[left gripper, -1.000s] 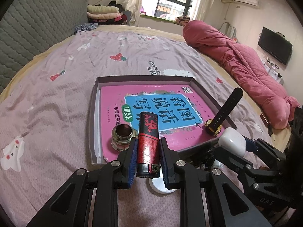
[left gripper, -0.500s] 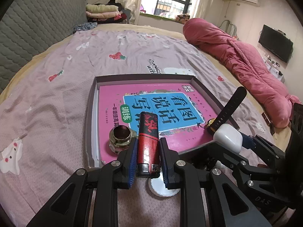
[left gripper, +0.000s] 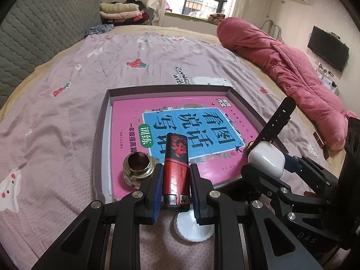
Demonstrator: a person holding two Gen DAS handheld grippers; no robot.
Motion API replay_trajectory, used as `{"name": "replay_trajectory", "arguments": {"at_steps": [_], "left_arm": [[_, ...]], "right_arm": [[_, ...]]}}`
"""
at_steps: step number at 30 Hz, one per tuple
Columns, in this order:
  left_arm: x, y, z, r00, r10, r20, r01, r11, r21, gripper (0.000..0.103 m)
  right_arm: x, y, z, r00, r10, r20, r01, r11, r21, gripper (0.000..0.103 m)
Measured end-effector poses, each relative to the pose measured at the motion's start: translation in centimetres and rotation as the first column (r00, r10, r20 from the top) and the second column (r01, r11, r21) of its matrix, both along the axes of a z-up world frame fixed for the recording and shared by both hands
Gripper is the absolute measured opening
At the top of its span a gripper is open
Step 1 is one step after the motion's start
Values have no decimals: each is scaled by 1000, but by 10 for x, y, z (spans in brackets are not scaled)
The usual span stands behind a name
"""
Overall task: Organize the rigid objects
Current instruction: 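Lower the lighter into the tray with the left tool while the right tool lowers the earbud case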
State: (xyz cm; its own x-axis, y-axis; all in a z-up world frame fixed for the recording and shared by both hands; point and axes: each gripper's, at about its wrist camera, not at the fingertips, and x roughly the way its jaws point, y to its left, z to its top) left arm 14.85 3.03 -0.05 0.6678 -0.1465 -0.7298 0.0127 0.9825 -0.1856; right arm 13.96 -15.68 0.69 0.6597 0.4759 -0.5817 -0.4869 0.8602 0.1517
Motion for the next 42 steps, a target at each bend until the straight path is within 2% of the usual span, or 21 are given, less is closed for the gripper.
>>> {"name": "replay_trajectory", "arguments": {"at_steps": [29,33,42], "left_arm": [[21,-13,-3,1000,-5,-4,5,1000,9,23],[22,-14,-6,1000,-2,-12,2,1000,18,23],[26,-14,-11,1000,0,-20,1,1000,23,23]], "right_arm": [[28,0,-10,1000,-26,-12,26,1000,-5,60],[25,-1,-12,999,-40,27,41,998,-45,61],[29,-3,-12,997,-73,27,74,996,-49,61]]}}
